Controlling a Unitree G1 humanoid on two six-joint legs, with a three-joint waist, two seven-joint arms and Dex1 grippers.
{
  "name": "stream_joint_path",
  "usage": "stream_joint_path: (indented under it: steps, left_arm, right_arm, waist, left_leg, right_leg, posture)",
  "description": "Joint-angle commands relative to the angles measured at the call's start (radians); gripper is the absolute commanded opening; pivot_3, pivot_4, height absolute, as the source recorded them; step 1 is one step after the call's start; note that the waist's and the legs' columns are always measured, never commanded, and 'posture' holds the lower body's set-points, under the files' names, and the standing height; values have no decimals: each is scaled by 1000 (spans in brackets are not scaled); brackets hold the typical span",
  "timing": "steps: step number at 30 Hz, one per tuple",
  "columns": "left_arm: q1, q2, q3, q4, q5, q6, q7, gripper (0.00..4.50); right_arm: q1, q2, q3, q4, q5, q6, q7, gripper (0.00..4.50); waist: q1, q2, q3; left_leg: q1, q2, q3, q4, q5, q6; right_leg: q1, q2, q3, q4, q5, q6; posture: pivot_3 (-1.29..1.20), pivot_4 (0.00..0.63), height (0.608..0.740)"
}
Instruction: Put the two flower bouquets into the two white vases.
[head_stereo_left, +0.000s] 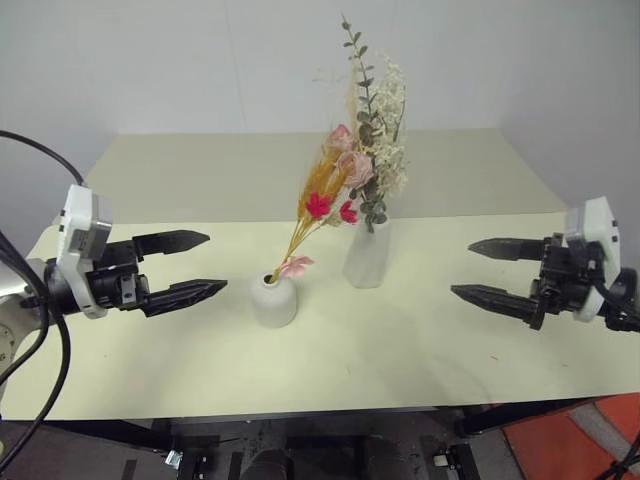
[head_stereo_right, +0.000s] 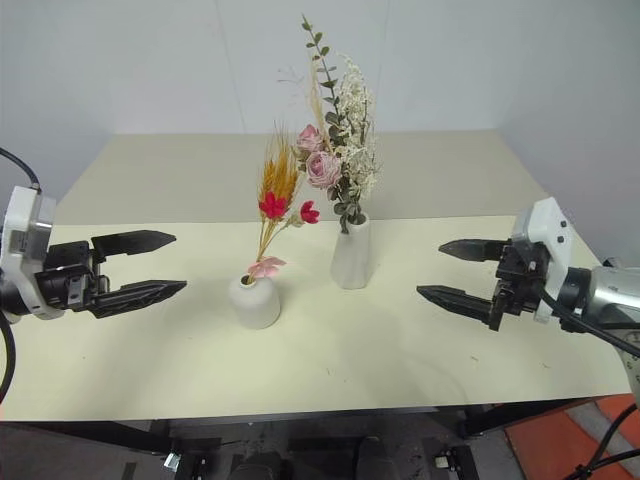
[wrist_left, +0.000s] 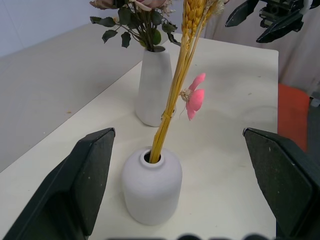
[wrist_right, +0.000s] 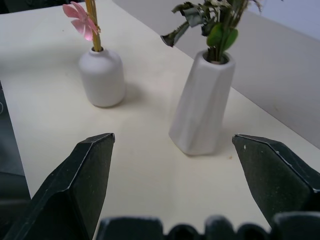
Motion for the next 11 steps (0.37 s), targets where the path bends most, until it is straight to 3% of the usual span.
stream_joint_path:
  steps: [1,11]
  left_arm:
    - [-9,9,-12,-12,-13,-10,-20,4467]
    - [-32,19,-50,-6,-5,-26,-60,4467]
  right_arm:
    - [25,-21,-74,-50,26,19,-2,4500]
    - [101,-46,-169,-86,39,53,3,4500]
  waist:
    - [0,0,0]
    - [-1,0,0]
  left_leg:
    - [0,0,0,0,0,0]
    - [10,1,0,-1,-1,1]
  right_leg:
    - [0,0,0,0,0,0]
    - [13,1,-1,-3,-1,1]
  posture:
    - [0,150,740]
    - [0,150,740]
